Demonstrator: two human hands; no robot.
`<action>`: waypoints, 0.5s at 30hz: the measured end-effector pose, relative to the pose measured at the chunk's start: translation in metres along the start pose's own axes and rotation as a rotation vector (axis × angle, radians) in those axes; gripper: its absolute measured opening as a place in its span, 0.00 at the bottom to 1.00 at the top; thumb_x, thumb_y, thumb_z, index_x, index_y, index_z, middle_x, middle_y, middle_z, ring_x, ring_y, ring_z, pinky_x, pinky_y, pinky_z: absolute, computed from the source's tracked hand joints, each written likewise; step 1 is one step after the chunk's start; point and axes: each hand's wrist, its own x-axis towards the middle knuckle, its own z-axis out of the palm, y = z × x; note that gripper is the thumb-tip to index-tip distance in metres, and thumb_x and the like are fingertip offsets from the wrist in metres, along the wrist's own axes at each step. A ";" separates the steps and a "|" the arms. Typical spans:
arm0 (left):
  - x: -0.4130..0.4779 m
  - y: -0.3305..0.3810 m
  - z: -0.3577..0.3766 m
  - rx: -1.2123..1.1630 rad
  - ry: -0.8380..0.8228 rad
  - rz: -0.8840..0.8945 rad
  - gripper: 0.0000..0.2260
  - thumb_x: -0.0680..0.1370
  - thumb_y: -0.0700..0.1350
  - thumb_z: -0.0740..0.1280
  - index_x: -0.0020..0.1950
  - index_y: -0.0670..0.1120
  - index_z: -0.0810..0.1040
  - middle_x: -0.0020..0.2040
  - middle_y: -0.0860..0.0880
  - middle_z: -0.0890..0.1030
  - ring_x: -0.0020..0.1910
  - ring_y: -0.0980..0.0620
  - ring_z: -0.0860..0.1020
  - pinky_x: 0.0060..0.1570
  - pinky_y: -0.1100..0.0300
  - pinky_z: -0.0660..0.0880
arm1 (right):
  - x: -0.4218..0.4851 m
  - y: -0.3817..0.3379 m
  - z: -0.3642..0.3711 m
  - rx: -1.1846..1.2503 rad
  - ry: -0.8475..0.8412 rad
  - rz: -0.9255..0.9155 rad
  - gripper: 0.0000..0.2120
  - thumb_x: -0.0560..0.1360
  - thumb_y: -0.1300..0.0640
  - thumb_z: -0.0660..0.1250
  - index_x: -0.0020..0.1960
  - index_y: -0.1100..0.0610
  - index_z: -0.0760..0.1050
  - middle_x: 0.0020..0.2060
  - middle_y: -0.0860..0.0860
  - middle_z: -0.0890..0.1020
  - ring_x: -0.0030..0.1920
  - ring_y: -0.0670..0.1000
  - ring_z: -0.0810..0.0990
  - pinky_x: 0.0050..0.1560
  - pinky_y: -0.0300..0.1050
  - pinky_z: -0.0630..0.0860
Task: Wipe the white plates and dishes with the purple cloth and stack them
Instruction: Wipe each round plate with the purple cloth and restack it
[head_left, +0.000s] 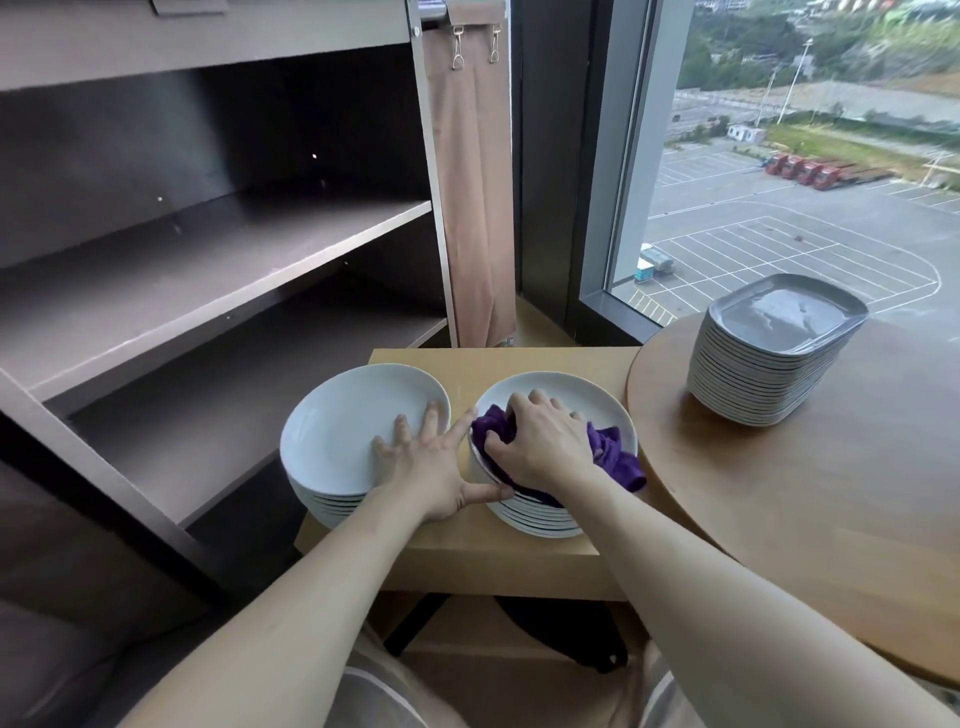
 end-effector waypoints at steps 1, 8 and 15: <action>0.000 0.001 0.000 0.005 -0.004 0.000 0.56 0.57 0.88 0.53 0.79 0.69 0.37 0.85 0.51 0.44 0.80 0.35 0.50 0.73 0.32 0.56 | 0.004 -0.001 0.002 -0.008 0.019 0.015 0.18 0.74 0.36 0.57 0.51 0.50 0.69 0.49 0.51 0.74 0.53 0.57 0.74 0.52 0.57 0.67; 0.000 0.001 0.001 0.008 0.003 0.002 0.61 0.46 0.89 0.39 0.78 0.70 0.34 0.84 0.51 0.44 0.80 0.35 0.50 0.71 0.31 0.57 | 0.023 0.007 0.003 -0.085 0.061 0.095 0.19 0.80 0.40 0.55 0.63 0.50 0.70 0.62 0.56 0.75 0.63 0.60 0.72 0.59 0.62 0.67; -0.005 0.000 -0.003 0.016 -0.028 -0.009 0.55 0.56 0.88 0.52 0.77 0.71 0.34 0.84 0.51 0.43 0.80 0.36 0.49 0.72 0.33 0.56 | 0.005 0.025 -0.013 -0.056 0.036 0.209 0.19 0.78 0.39 0.53 0.59 0.49 0.73 0.61 0.55 0.75 0.64 0.60 0.71 0.63 0.62 0.65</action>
